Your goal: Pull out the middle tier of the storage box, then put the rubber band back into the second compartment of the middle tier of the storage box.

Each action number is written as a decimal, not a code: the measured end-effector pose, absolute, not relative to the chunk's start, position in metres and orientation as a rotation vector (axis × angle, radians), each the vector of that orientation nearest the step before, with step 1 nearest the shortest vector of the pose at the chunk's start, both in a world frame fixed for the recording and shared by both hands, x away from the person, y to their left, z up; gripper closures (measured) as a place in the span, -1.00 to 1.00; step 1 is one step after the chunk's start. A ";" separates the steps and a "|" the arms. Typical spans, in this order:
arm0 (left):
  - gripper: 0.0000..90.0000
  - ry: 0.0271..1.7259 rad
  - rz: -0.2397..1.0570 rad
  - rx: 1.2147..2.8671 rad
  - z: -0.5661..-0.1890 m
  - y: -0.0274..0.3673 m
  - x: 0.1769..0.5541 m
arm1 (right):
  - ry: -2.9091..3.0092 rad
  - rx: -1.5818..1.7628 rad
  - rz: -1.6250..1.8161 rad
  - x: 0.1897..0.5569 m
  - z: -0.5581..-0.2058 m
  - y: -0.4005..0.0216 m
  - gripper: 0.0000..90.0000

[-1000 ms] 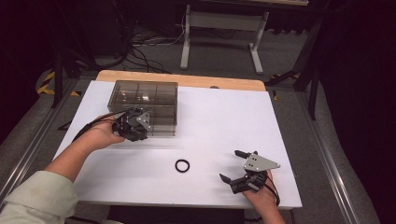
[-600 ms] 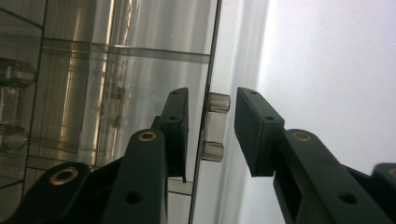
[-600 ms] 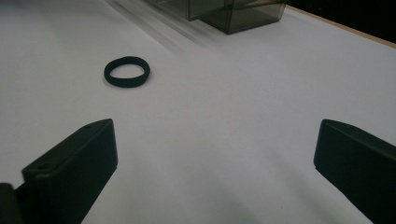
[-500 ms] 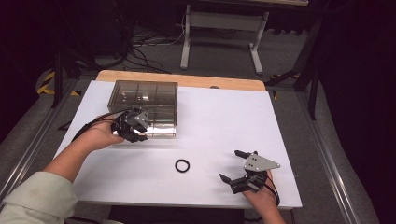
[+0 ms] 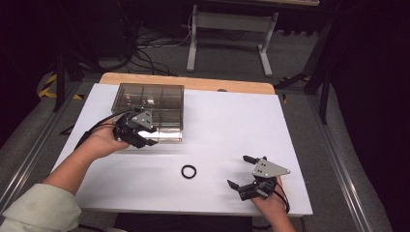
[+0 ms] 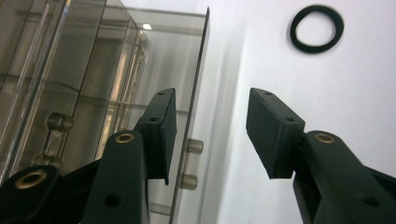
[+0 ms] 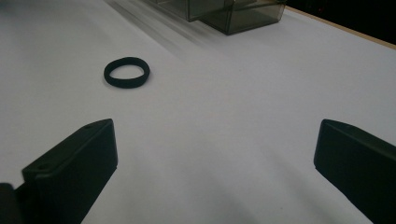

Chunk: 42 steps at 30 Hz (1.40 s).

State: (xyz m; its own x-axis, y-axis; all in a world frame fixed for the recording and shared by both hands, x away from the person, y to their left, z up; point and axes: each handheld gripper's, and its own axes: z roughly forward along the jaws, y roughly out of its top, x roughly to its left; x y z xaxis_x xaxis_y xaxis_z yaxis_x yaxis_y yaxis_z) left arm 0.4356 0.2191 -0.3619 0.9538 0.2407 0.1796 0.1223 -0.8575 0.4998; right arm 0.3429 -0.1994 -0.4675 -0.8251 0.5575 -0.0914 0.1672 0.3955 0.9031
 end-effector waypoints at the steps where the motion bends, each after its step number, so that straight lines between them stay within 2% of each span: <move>1: 0.19 0.258 0.323 2.605 -0.362 0.219 0.436 | 2.278 0.626 1.409 0.343 -0.468 -0.199 -0.99; 20: 0.18 0.206 0.289 2.452 -0.354 0.200 0.392 | 2.277 0.619 1.409 0.343 -0.468 -0.199 -0.99; 30: 0.18 0.211 0.254 2.388 -0.363 0.195 0.385 | 2.278 0.620 1.408 0.343 -0.467 -0.199 -0.99; 42: 0.17 0.194 0.205 2.392 -0.372 0.182 0.381 | 2.279 0.616 1.410 0.343 -0.468 -0.199 -0.99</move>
